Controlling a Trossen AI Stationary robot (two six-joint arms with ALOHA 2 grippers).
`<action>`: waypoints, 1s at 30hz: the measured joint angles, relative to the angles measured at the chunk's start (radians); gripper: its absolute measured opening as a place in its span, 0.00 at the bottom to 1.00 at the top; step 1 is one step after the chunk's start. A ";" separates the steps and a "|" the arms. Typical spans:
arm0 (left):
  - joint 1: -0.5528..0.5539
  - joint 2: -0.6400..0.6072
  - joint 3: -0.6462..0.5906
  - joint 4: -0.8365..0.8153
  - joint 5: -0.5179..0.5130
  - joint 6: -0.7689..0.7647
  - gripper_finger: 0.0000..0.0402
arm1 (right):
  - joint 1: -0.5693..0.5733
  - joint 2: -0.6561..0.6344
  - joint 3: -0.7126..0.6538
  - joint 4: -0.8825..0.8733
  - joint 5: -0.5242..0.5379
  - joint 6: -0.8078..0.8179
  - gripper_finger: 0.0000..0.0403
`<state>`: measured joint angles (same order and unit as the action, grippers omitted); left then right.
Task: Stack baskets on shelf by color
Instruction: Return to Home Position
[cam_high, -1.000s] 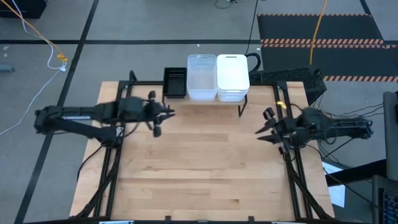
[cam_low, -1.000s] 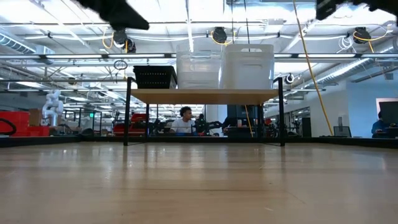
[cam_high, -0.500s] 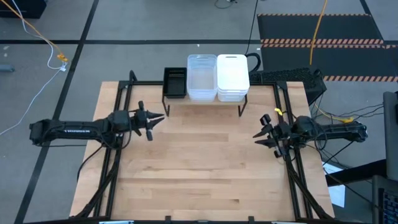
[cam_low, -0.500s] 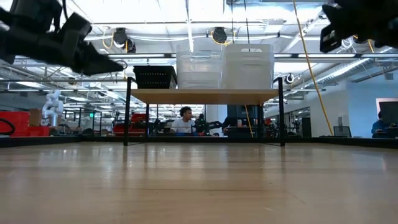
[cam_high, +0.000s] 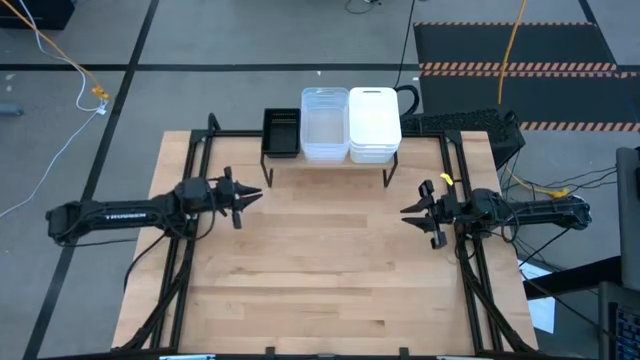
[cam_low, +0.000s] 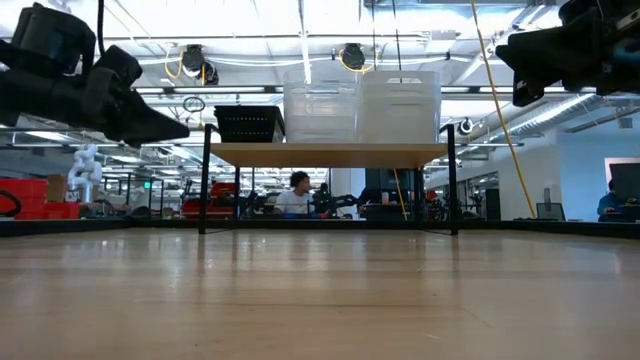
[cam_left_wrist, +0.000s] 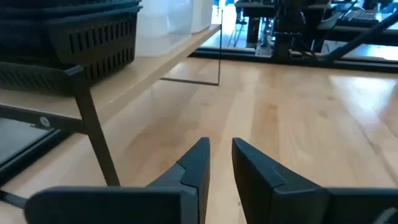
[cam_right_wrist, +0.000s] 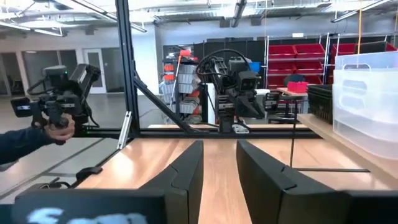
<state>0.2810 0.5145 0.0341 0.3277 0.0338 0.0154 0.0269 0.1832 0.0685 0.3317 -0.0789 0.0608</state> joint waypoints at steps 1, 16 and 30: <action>0.000 -0.014 0.008 -0.029 0.003 0.000 0.18 | 0.000 0.000 0.000 0.000 -0.001 0.003 0.22; 0.000 -0.372 0.014 -0.412 -0.034 -0.048 0.18 | 0.000 0.000 0.000 -0.041 -0.240 0.007 0.22; -0.031 -0.493 0.062 -0.495 -0.007 -0.037 0.18 | -0.001 0.000 0.000 -0.031 -0.001 -0.047 0.22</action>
<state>0.2502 0.0210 0.0963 -0.1675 0.0269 -0.0211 0.0257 0.1829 0.0681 0.3010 -0.0799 0.0137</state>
